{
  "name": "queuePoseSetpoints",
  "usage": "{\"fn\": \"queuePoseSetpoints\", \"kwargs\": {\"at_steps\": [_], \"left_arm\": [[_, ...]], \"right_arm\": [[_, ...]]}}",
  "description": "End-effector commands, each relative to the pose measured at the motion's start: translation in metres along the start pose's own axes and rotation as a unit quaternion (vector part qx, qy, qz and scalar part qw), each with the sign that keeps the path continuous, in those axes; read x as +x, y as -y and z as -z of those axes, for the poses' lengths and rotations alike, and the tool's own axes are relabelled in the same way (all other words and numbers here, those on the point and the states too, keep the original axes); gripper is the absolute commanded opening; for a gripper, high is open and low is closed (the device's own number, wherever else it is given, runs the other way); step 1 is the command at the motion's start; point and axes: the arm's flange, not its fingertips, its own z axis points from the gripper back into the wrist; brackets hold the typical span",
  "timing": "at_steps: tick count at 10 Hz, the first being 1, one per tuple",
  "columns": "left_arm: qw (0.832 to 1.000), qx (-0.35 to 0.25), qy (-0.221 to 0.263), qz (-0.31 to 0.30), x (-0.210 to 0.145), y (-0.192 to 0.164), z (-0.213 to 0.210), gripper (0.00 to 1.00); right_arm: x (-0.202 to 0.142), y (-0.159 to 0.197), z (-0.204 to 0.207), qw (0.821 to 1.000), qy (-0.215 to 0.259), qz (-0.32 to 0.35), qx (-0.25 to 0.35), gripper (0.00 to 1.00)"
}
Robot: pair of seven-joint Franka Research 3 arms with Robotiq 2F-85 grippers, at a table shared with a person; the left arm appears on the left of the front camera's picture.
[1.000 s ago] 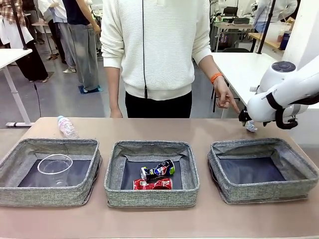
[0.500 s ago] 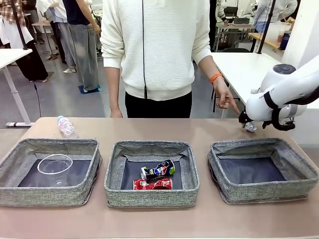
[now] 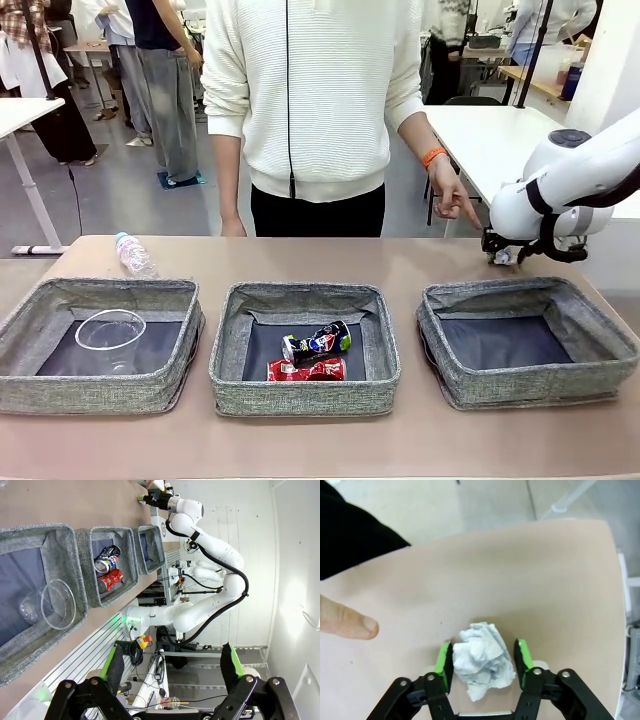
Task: Sort the waste into the appropriate baskets.
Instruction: Pick up the waste item pointed out by the person.
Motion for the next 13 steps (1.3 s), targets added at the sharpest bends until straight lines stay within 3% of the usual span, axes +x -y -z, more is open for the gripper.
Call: {"fn": "queuePoseSetpoints", "kwargs": {"at_steps": [1,3,7,9,11,13], "left_arm": [[1.000,0.002,-0.003,0.004,-0.003,0.000,0.000,1.00],[1.000,0.002,-0.003,0.004,-0.003,0.000,0.000,1.00],[1.000,0.002,-0.003,0.004,-0.003,0.000,0.000,1.00],[1.000,0.002,-0.003,0.004,-0.003,0.000,0.000,1.00],[1.000,0.002,-0.003,0.004,-0.003,0.000,0.000,1.00],[1.000,0.002,-0.003,0.004,-0.003,0.000,0.000,1.00]], "right_arm": [[0.005,0.004,-0.003,1.000,-0.011,-0.005,0.019,0.00],[0.004,0.007,-0.002,1.000,-0.015,-0.001,0.018,0.04],[0.002,0.010,0.000,1.000,-0.022,0.005,0.020,0.00],[0.000,0.020,-0.025,0.999,-0.020,0.027,0.033,0.00],[-0.006,0.044,-0.116,0.993,-0.039,0.109,-0.010,0.00],[-0.040,0.055,-0.262,0.988,-0.049,0.137,0.045,0.00]]}}
